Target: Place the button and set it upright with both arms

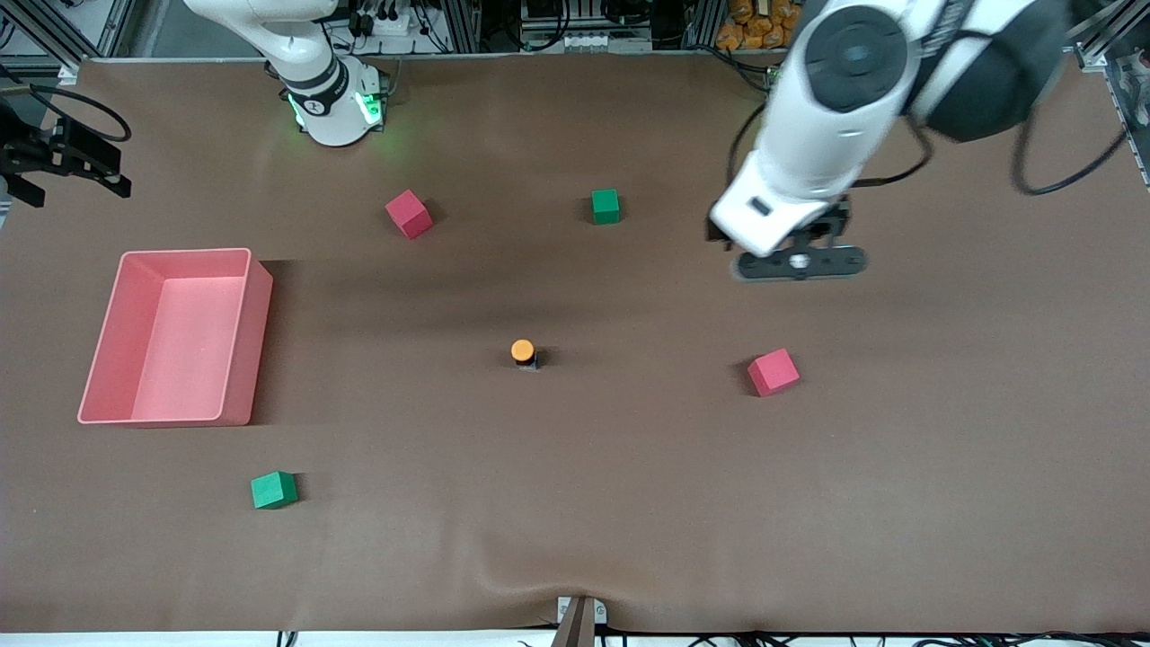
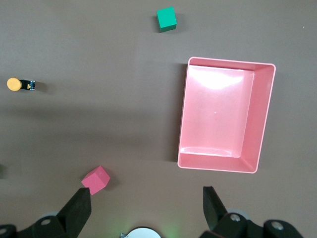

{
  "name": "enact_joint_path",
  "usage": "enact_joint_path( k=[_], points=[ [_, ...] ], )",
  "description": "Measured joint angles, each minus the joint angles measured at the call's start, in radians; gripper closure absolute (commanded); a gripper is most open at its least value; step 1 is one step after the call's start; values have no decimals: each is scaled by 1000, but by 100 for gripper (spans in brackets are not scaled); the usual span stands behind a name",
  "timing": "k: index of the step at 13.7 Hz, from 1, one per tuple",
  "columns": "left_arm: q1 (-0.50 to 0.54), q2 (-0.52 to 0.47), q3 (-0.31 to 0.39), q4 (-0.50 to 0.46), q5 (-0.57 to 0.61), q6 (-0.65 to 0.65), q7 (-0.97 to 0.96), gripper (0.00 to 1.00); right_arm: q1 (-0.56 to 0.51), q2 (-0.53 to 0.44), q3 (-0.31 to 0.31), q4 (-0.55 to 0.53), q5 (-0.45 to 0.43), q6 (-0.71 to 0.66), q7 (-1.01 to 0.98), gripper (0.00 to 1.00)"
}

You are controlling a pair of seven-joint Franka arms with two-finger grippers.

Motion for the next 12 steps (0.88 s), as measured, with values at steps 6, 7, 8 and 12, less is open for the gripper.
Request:
enact_joint_path(
  k=[6,7,8,12],
  points=[
    [257,-155,1,-156,-7,23,315,0,0,0,0,0,0,0,0,0],
    [294,-173,1,-169,-26,28,344,0,0,0,0,0,0,0,0,0],
    [332,-188,1,-180,-44,40,368,0,0,0,0,0,0,0,0,0],
    [440,-238,1,-228,-52,145,449,0,0,0,0,0,0,0,0,0]
  ],
)
